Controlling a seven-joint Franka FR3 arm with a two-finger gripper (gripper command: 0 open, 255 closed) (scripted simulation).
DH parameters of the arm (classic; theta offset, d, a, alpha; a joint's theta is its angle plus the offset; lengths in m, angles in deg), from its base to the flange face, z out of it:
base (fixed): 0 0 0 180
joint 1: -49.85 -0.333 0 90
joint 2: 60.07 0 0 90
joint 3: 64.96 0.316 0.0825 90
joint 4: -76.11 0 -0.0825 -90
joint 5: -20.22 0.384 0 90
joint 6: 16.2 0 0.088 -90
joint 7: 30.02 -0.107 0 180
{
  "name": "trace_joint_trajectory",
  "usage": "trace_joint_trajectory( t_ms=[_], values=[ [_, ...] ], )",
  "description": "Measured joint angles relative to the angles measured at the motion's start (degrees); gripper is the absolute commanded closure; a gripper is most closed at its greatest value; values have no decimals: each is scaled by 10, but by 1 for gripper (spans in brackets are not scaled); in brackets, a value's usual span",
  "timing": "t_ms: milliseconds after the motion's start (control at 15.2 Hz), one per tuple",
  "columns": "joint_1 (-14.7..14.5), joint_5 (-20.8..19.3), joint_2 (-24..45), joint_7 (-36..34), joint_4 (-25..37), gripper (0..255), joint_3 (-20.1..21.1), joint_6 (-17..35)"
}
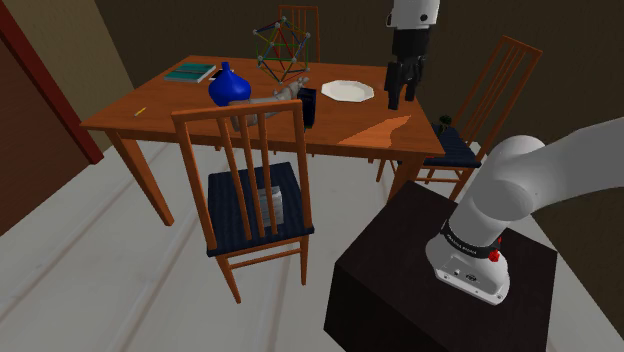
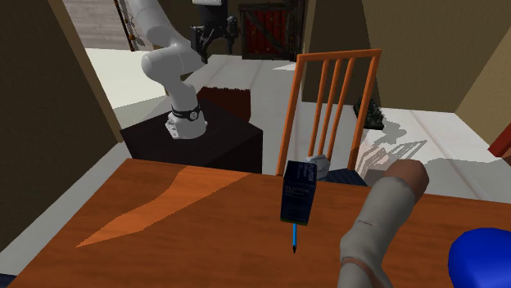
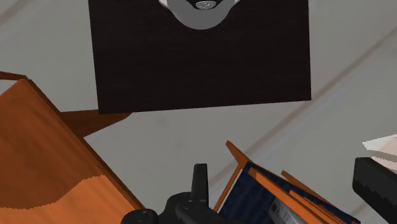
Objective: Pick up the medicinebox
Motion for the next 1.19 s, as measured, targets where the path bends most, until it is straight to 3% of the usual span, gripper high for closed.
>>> trace_joint_trajectory(
  t_ms=[198,726,1188],
  values=[
    [1,-4,18,7,5,0,-4,17],
    [5,-19,164,49,60,0,-29,132],
    [7,-17,314,84,164,0,-48,200]
  ],
)
